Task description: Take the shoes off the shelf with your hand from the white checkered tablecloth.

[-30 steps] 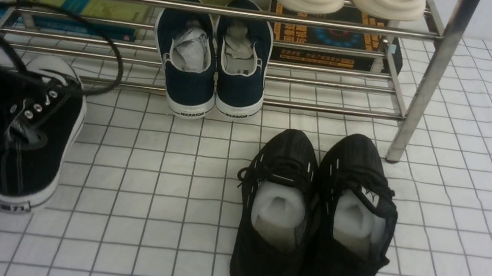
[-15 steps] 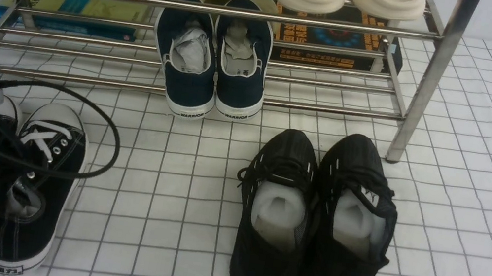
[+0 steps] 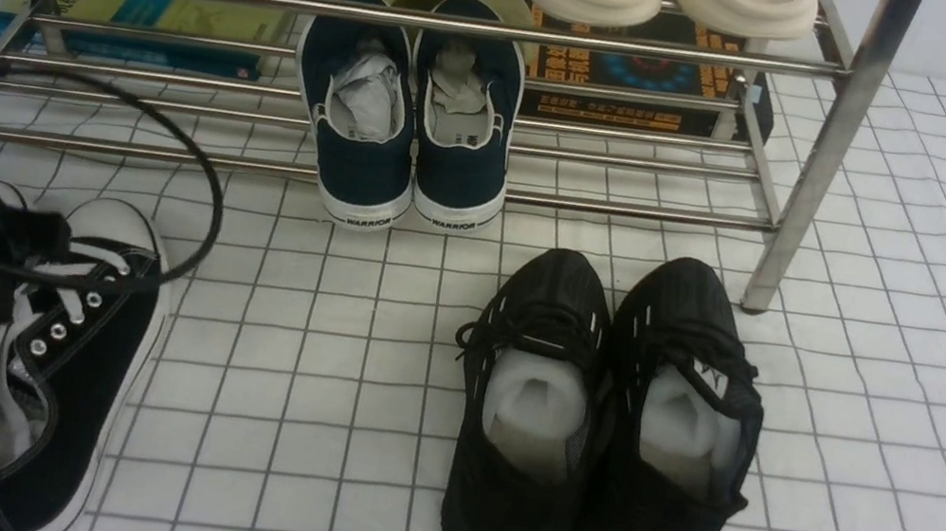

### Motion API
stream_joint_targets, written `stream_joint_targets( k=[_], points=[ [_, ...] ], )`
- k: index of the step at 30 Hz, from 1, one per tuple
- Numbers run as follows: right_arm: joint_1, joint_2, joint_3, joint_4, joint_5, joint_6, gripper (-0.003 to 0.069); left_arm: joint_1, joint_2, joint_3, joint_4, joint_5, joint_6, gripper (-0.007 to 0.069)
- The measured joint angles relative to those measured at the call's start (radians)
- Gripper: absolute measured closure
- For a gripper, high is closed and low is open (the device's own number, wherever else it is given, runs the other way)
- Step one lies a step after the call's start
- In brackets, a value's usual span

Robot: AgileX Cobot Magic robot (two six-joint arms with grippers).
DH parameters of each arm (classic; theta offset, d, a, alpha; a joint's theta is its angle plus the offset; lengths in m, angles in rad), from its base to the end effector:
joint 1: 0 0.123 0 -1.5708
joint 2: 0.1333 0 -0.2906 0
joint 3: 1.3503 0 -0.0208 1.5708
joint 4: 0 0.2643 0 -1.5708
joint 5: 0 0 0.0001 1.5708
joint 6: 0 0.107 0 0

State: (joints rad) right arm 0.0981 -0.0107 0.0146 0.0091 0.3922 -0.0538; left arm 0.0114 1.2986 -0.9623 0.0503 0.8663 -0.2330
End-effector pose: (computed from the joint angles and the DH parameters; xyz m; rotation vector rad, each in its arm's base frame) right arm 0.0747 0.0077 0.1686 -0.1371 1.8749 0.0395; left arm 0.2680 0.0072 0.2698 -0.2956 2.6678 -0.0076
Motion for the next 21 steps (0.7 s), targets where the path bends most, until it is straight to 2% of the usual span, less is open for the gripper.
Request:
stream_joint_targets(
  k=[2, 4, 8, 10, 11, 16, 17, 18, 21],
  points=[
    [0.000, 0.000, 0.000, 0.000, 0.000, 0.000, 0.0420, 0.000, -0.069, -0.040, 0.001, 0.055, 0.007, 0.0307],
    [0.000, 0.000, 0.000, 0.000, 0.000, 0.000, 0.0420, 0.000, -0.146, -0.059, 0.001, 0.105, 0.011, 0.0349],
    [0.000, 0.000, 0.000, 0.000, 0.000, 0.000, 0.0420, 0.000, -0.314, -0.032, -0.004, 0.197, 0.057, 0.0526],
    [0.000, 0.000, 0.000, 0.000, 0.000, 0.000, 0.0420, 0.000, -0.407, 0.025, -0.027, 0.206, 0.094, 0.0590],
    [0.000, 0.000, 0.000, 0.000, 0.000, 0.000, 0.0420, 0.000, -0.416, 0.033, -0.031, 0.205, 0.102, 0.0598],
    [0.000, 0.000, 0.000, 0.000, 0.000, 0.000, 0.0420, 0.000, -0.661, 0.304, -0.225, -0.025, 0.199, 0.0623],
    [0.000, 0.000, 0.000, 0.000, 0.000, 0.000, 0.0420, 0.000, -0.669, 0.325, -0.231, -0.050, 0.203, 0.0623],
    [0.000, 0.000, 0.000, 0.000, 0.000, 0.000, 0.0420, 0.000, -0.733, 0.413, -0.275, -0.141, 0.213, 0.0623],
    [0.000, 0.000, 0.000, 0.000, 0.000, 0.000, 0.0420, 0.000, -0.809, 0.507, -0.293, -0.206, 0.216, 0.0623]
  ],
)
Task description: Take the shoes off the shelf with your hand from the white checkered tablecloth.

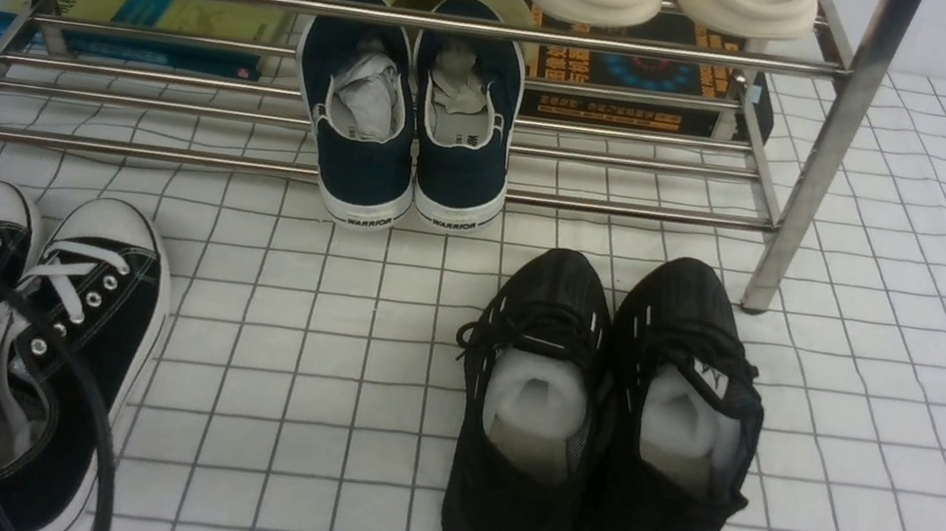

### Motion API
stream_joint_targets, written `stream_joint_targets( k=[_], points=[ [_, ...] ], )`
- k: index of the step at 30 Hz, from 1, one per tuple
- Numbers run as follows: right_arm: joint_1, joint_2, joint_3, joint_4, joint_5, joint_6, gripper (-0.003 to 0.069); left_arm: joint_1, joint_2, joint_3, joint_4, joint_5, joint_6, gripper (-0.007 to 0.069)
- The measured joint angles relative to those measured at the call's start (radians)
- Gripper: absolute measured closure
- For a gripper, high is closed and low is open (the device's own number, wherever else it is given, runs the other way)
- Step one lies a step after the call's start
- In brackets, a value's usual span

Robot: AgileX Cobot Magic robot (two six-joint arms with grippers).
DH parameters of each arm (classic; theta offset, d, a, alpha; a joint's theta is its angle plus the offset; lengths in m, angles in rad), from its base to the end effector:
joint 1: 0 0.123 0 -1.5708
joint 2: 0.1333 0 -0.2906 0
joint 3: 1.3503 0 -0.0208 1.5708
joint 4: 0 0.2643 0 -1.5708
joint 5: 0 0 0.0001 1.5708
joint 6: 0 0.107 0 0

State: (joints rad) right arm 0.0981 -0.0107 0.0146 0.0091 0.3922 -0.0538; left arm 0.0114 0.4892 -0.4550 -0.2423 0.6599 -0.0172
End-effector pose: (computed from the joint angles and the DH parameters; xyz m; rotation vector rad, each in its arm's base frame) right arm 0.0747 0.0077 0.1686 -0.1371 1.8749 0.0395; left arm 0.1146 -0.0145 0.2680 -0.1547 2.1633 -0.2738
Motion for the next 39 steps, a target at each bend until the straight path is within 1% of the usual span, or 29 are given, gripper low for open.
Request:
stream_joint_targets(
  k=[6, 12, 16, 19, 24, 27, 28, 29, 31, 35, 39],
  points=[
    [0.000, 0.000, 0.000, 0.000, 0.000, 0.000, 0.0420, 0.000, -0.068, 0.114, 0.023, -0.012, 0.000, 0.0622],
    [0.000, 0.000, 0.000, 0.000, 0.000, 0.000, 0.0420, 0.000, -0.070, 0.134, 0.069, -0.017, 0.001, 0.0619],
    [0.000, 0.000, 0.000, 0.000, 0.000, 0.000, 0.0420, 0.000, -0.071, 0.134, 0.121, -0.021, 0.001, 0.0614],
    [0.000, 0.000, 0.000, 0.000, 0.000, 0.000, 0.0420, 0.000, -0.073, 0.143, 0.129, -0.039, 0.001, 0.0612],
    [0.000, 0.000, 0.000, 0.000, 0.000, 0.000, 0.0420, 0.000, -0.200, 0.248, 0.176, -0.169, -0.001, 0.0609],
    [0.000, 0.000, 0.000, 0.000, 0.000, 0.000, 0.0420, 0.000, -0.302, 0.337, 0.221, -0.231, -0.034, 0.0608],
    [0.000, 0.000, 0.000, 0.000, 0.000, 0.000, 0.0420, 0.000, -0.348, 0.388, 0.242, -0.250, -0.067, 0.0606],
    [0.000, 0.000, 0.000, 0.000, 0.000, 0.000, 0.0420, 0.000, -0.348, 0.388, 0.242, -0.250, -0.073, 0.0606],
    [0.000, 0.000, 0.000, 0.000, 0.000, 0.000, 0.0420, 0.000, -0.433, 0.456, 0.291, -0.255, -0.148, 0.0605],
    [0.000, 0.000, 0.000, 0.000, 0.000, 0.000, 0.0420, 0.000, -0.495, 0.474, 0.339, -0.262, -0.217, 0.0603],
    [0.000, 0.000, 0.000, 0.000, 0.000, 0.000, 0.0420, -0.021, -0.501, 0.474, 0.355, -0.262, -0.235, 0.0603]
  ],
)
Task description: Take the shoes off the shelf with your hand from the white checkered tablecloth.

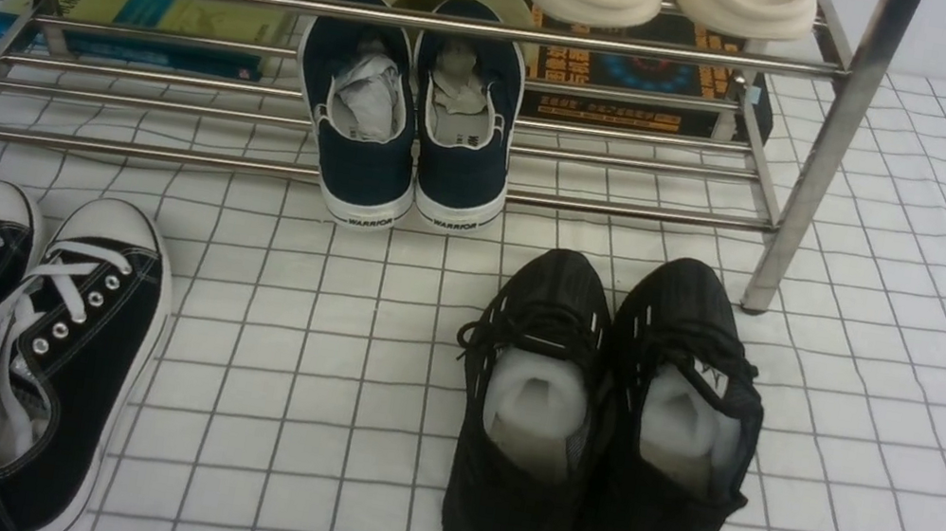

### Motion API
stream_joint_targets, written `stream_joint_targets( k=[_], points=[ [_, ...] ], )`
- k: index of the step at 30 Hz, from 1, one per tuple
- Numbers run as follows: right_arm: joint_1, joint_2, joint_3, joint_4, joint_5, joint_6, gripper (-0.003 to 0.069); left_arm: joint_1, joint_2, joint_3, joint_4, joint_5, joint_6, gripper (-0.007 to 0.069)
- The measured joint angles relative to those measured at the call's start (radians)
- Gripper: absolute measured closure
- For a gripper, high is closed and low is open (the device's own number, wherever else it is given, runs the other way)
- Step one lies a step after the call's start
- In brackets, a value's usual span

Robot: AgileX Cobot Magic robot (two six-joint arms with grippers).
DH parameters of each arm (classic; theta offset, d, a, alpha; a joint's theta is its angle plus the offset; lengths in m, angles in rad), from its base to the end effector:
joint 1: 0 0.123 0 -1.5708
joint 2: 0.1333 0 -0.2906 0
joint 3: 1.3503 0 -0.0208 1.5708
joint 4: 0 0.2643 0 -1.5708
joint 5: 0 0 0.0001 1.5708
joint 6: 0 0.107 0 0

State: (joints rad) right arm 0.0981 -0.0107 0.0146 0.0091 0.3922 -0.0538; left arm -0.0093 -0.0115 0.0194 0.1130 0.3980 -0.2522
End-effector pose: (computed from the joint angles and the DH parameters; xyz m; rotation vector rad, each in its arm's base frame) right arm 0.0747 0.0077 0.1686 -0.1371 1.8749 0.0395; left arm 0.0750 0.0040 0.1666 -0.1606 1.8806 -0.0663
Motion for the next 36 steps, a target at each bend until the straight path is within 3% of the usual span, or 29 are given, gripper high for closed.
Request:
stream_joint_targets(
  k=[5, 36],
  points=[
    [0.000, 0.000, 0.000, 0.000, 0.000, 0.000, 0.0420, -0.038, -0.001, 0.000, 0.002, 0.000, -0.002, 0.0603],
    [0.000, 0.000, 0.000, 0.000, 0.000, 0.000, 0.0420, -0.039, -0.001, 0.000, 0.006, -0.002, -0.002, 0.0573]
  ],
)
